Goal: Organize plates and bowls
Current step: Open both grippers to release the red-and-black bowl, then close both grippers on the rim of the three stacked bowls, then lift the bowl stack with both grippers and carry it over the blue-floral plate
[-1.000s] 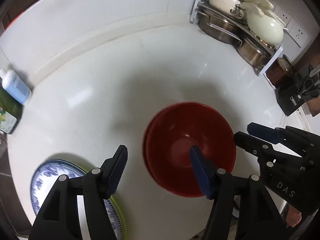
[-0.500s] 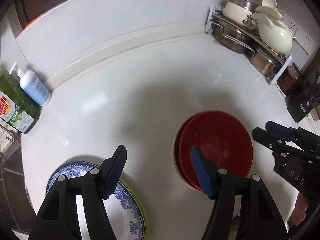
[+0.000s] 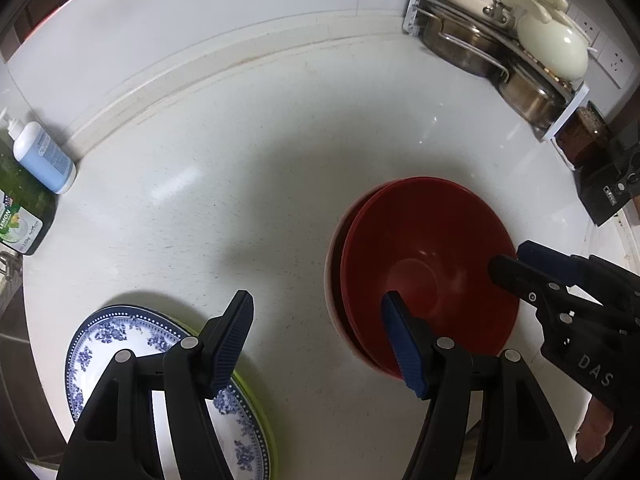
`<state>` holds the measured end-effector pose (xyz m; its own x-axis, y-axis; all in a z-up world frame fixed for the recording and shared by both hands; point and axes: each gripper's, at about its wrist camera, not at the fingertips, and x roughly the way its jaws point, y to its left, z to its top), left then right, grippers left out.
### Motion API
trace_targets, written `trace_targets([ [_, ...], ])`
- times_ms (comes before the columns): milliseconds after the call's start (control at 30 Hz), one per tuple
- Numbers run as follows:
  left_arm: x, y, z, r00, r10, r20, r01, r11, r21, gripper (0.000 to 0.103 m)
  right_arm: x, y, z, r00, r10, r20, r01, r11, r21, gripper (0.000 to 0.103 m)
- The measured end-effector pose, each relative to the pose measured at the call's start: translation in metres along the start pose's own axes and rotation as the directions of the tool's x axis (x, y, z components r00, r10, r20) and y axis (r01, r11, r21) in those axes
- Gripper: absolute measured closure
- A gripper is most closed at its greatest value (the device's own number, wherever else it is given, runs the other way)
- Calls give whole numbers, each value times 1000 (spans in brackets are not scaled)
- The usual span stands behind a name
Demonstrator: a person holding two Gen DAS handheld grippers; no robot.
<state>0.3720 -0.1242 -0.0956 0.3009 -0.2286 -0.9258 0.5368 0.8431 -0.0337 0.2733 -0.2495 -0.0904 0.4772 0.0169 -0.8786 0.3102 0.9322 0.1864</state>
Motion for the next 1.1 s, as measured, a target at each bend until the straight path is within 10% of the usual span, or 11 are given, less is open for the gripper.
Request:
trace_targets([
  [467, 25, -2, 5, 997, -47, -62, 45, 998, -40, 40, 28, -5, -1, 996, 50, -80, -46, 998, 51, 64],
  [1100, 43, -4, 6, 983, -157, -99, 141, 979, -150, 75, 44, -14, -2, 991, 43, -126, -31, 995, 91, 77],
])
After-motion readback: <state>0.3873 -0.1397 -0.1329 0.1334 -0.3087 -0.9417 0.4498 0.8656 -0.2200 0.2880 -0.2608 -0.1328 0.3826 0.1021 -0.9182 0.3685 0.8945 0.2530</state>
